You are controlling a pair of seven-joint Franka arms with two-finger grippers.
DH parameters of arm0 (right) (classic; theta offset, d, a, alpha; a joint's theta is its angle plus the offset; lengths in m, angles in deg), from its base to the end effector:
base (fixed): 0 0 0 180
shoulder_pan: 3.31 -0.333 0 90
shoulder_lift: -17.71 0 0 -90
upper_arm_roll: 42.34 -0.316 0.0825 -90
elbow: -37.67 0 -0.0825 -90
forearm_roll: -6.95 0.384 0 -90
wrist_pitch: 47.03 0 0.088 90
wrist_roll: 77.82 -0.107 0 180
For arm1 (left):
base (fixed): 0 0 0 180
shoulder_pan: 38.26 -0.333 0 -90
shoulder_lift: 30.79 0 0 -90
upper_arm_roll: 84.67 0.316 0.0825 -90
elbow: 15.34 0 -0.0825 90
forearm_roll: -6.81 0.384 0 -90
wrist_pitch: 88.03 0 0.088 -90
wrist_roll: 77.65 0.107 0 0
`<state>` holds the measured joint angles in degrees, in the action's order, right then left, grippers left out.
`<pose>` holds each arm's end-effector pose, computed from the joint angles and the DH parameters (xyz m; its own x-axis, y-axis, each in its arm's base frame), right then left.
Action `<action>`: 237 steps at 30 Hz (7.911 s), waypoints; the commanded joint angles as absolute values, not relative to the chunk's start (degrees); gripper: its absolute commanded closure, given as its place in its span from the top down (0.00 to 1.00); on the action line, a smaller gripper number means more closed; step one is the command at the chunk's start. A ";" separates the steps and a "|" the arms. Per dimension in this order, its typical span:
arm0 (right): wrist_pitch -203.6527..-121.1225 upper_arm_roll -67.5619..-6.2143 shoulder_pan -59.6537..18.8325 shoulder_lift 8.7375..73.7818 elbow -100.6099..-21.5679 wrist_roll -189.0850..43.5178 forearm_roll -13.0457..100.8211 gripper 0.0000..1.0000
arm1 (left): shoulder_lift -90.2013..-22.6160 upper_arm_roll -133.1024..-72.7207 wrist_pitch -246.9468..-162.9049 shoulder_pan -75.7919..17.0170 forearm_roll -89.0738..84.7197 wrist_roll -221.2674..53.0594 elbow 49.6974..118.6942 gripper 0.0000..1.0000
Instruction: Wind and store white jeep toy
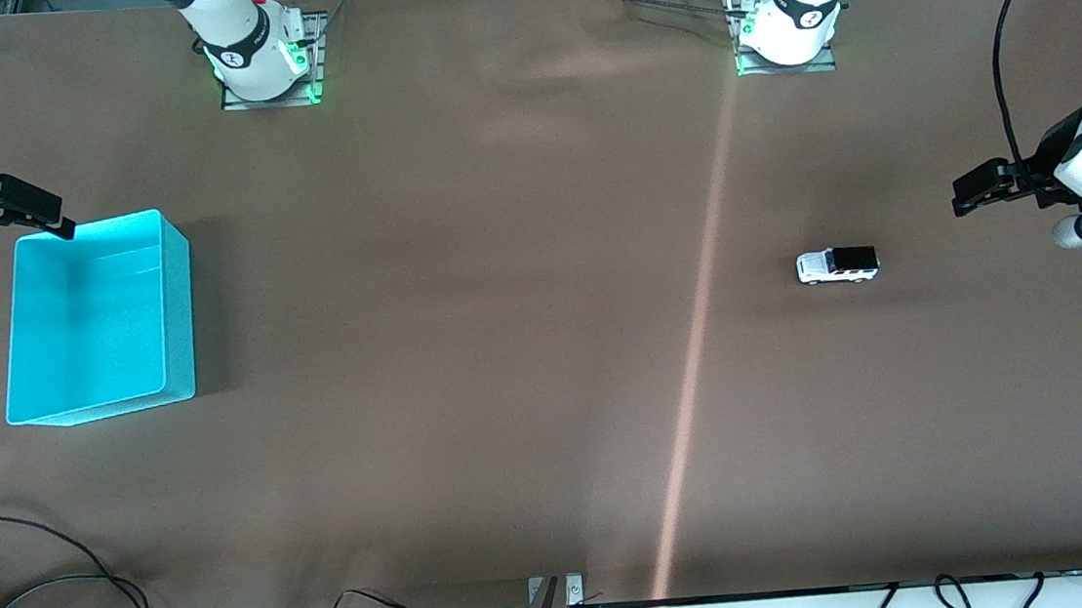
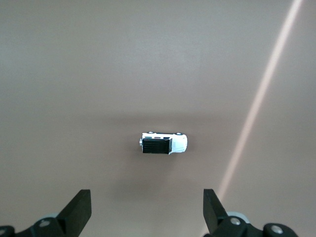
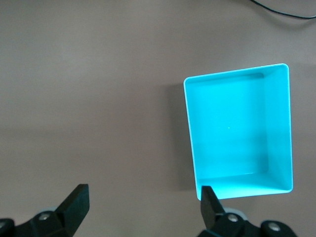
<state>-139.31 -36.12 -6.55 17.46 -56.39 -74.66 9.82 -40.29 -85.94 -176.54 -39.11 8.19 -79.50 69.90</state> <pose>0.5544 -0.0238 0.5970 0.9997 0.0011 -0.0240 -0.0001 -0.9987 -0.0518 0.5989 -0.0007 0.5657 0.9938 0.0255 -0.1078 0.0231 -0.9994 -0.0238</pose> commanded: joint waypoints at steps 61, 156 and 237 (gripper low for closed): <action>-138.00 -36.54 -7.62 18.41 -53.65 -73.51 9.68 1.00 | -50.83 -85.11 -191.72 -39.40 7.43 -156.48 82.56 1.00; -138.00 -36.36 -7.36 18.76 -53.65 -73.51 9.68 1.00 | -56.45 -89.86 -223.20 -20.95 13.93 -200.61 102.26 0.16; -138.09 -36.27 -7.18 19.38 -53.65 -73.51 9.68 1.00 | -61.20 -89.60 -225.75 -43.27 25.71 -179.61 102.52 0.17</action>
